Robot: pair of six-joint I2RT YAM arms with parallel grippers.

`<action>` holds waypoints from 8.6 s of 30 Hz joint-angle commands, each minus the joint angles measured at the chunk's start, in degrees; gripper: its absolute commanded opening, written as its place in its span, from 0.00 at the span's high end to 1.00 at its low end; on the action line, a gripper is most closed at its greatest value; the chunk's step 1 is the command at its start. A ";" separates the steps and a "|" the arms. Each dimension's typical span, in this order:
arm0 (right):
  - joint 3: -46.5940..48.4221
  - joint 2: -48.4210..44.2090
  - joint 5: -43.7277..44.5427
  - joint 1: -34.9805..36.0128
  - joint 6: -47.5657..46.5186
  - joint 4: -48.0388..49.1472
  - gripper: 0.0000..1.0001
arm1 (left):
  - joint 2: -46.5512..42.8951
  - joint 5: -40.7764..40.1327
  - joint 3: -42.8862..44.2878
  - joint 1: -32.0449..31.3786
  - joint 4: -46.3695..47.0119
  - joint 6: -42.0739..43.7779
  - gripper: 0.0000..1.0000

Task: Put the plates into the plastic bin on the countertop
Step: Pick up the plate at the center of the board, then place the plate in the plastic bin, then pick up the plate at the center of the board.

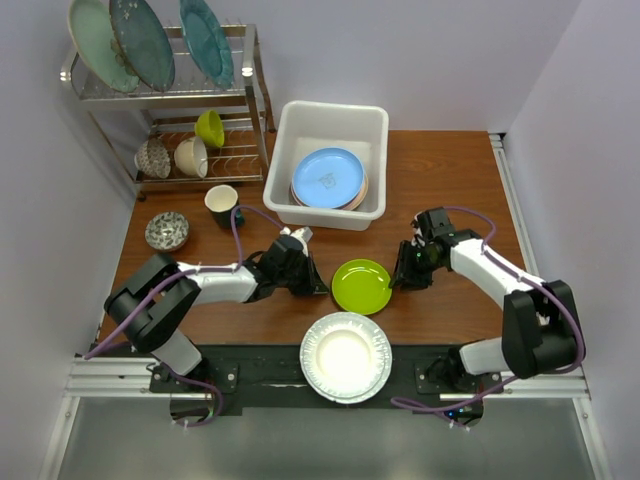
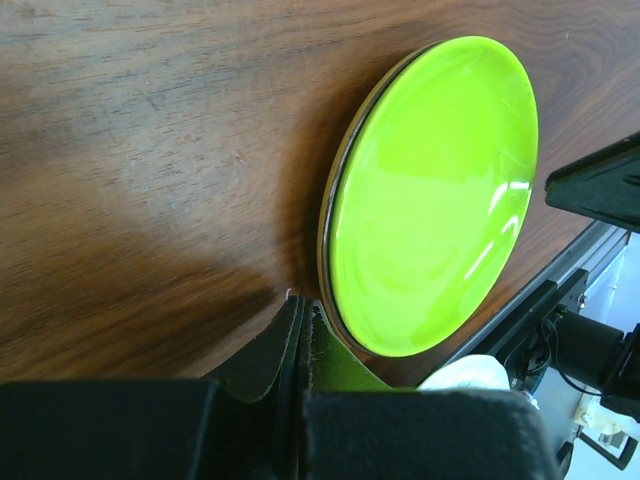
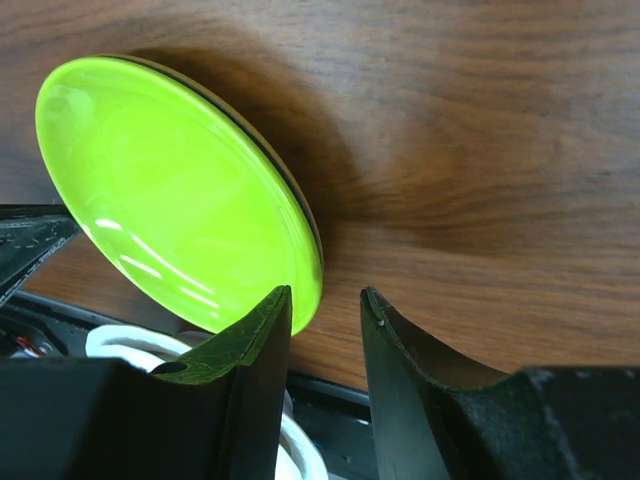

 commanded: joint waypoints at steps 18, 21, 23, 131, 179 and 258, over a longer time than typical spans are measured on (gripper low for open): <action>-0.07 3.20 -1.04 0.92 -0.76 4.73 0.97 | -7.15 -2.19 -2.39 -0.31 -3.33 -0.45 1.00; 0.99 1.88 -1.39 0.93 -0.85 3.06 1.00 | -7.85 -2.63 -2.21 -0.31 -4.56 -0.45 1.00; 2.05 0.75 -1.39 0.93 -0.85 2.26 1.00 | -8.64 -2.98 -2.21 -0.31 -5.27 -0.53 1.00; 44.23 23.14 -3.32 0.84 15.76 17.55 1.00 | -19.54 -11.33 -5.64 -0.22 -19.86 1.05 0.00; 50.65 31.59 1.78 0.57 13.92 16.50 0.46 | -24.56 -11.68 -9.33 -0.31 -18.28 -1.59 0.01; -8.32 6.98 -9.04 -0.66 7.41 22.12 0.75 | -22.27 6.60 -8.89 -0.22 -13.89 0.78 0.02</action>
